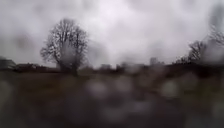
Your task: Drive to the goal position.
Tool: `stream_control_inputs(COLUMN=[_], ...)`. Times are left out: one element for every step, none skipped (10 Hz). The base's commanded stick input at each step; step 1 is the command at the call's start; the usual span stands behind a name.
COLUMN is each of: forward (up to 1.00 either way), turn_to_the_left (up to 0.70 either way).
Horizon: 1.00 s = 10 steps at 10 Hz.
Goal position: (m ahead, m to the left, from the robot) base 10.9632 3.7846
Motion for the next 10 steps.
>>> stream_control_inputs(forward=[1.00, 1.00, 1.00, 1.00, 1.00, 1.00, 1.00, 1.00, 1.00, 1.00], turn_to_the_left=[0.00, 0.24, 0.40, 0.40, 0.40, 0.35, 0.22, 0.08, 0.00, 0.00])
